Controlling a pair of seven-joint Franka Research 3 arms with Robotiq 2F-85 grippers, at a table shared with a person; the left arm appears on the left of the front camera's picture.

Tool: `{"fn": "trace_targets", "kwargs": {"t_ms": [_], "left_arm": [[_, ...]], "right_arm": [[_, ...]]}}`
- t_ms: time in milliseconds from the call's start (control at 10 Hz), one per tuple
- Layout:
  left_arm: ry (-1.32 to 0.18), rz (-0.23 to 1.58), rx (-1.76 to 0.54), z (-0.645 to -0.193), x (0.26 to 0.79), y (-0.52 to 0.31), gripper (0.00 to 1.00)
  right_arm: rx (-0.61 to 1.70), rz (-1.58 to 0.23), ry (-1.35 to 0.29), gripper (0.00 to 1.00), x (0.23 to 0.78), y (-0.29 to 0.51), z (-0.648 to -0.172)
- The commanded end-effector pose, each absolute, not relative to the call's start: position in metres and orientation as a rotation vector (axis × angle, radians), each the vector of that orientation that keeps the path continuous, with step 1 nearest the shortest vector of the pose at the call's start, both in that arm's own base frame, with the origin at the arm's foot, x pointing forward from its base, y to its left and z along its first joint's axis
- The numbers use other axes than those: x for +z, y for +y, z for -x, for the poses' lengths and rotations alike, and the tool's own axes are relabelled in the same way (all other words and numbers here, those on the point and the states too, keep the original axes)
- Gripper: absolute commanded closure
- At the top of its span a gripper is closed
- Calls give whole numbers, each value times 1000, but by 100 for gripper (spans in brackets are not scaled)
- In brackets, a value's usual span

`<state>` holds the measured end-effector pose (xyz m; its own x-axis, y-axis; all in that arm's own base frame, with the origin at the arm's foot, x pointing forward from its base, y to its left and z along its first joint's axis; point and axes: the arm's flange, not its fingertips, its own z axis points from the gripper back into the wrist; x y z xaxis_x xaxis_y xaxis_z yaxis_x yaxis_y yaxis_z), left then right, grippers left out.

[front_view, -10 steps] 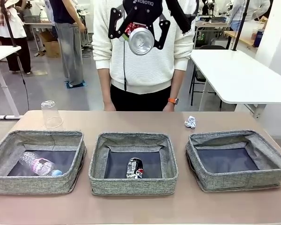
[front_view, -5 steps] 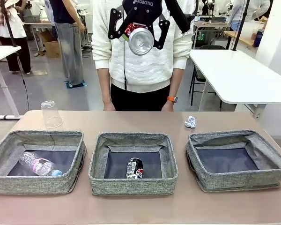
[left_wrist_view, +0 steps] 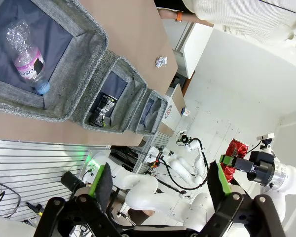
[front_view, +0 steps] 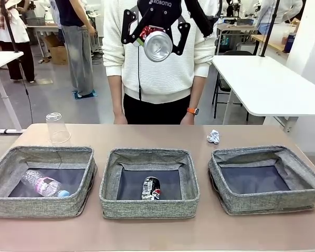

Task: Sort the waste into the appropriate baskets.
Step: Place the picked waste into the Fabric basket indicated by the person.

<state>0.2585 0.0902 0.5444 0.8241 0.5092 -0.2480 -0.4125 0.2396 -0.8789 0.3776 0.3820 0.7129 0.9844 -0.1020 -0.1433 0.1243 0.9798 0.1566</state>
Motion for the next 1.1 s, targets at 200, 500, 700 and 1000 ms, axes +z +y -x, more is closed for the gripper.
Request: {"fn": "trace_targets", "kwargs": {"t_ms": [200,500,700,1000], "left_arm": [[-104,1175,622,-258,545,92,0],[-104,1175,622,-258,545,92,0],[-104,1175,622,-258,545,92,0],[-104,1175,622,-258,545,92,0]], "right_arm": [[-117,-184,132,100,715,381,-374],[-117,-184,132,100,715,381,-374],[-117,-184,132,100,715,381,-374],[-117,-184,132,100,715,381,-374]]}}
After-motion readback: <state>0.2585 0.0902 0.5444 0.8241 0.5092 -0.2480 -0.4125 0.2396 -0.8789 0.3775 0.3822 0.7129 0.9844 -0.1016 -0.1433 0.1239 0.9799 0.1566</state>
